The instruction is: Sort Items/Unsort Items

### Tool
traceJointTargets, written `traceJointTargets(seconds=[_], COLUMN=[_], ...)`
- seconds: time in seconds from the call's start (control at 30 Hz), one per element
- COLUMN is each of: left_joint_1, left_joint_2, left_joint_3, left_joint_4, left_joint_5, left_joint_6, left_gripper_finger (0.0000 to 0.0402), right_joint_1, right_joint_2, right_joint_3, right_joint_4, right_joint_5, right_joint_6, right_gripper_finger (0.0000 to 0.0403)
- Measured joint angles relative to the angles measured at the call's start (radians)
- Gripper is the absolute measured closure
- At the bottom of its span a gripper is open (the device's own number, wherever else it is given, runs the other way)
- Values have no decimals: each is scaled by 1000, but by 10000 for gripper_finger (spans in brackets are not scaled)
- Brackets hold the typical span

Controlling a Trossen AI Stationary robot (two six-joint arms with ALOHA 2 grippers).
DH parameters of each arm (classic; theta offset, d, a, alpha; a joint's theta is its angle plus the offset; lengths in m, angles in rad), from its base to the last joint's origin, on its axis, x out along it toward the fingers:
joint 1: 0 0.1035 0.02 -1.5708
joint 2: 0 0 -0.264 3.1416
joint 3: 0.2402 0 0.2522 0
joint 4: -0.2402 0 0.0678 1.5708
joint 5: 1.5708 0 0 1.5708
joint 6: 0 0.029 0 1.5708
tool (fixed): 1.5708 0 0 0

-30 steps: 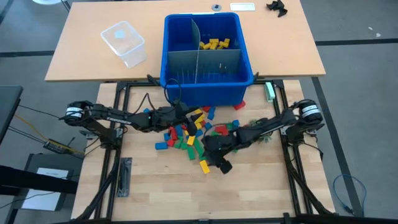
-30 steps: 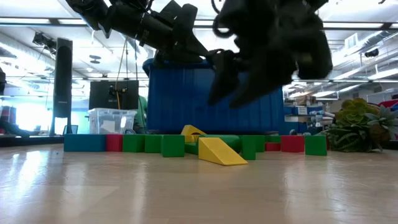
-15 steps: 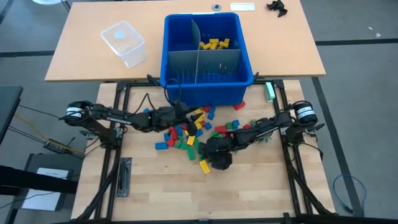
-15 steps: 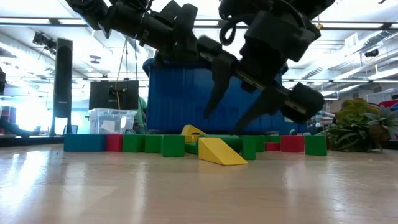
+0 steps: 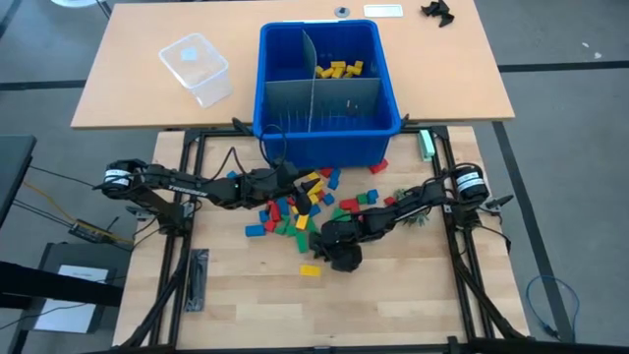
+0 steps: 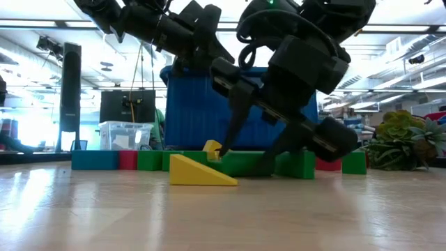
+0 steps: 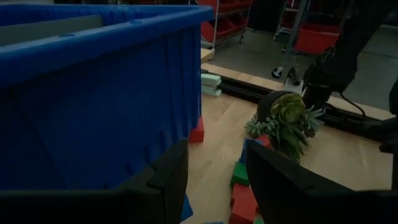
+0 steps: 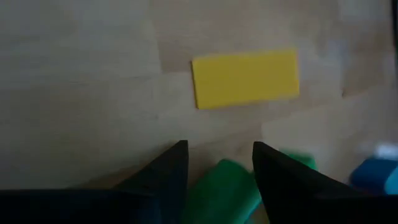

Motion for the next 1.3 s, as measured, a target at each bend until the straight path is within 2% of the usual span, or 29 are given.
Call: traceJointTargets(seconds=[0.13,0.37,0.47,0.57,0.73,0.87,1.0,1.3], left_joint_1=[0,0,0,0,0,0,0,0], left_joint_2=[0,0,0,0,0,0,0,0], left_joint_3=[0,0,0,0,0,0,0,0], left_joint_4=[0,0,5,6,5,3,5,4], left_joint_5=[0,0,0,0,0,0,0,-1], left_joint_6=[0,0,0,0,0,0,0,0], left_gripper_finger=[234,234,234,234,234,234,234,234], right_joint_1=[4,30,38,55,88,118,133,169], right_joint_2=[-27,-97,-98,-88,-39,13,49,149], right_joint_3=[-2,0,1,-1,-1,-1,-1,1], right_joint_4=[5,73,103,94,180,243,281,376], right_joint_5=[91,79,73,67,91,175,271,284], right_joint_6=[213,661,891,1043,1143,1209,1302,1443], right_gripper_finger=[237,247,235,209,158,133,127,136])
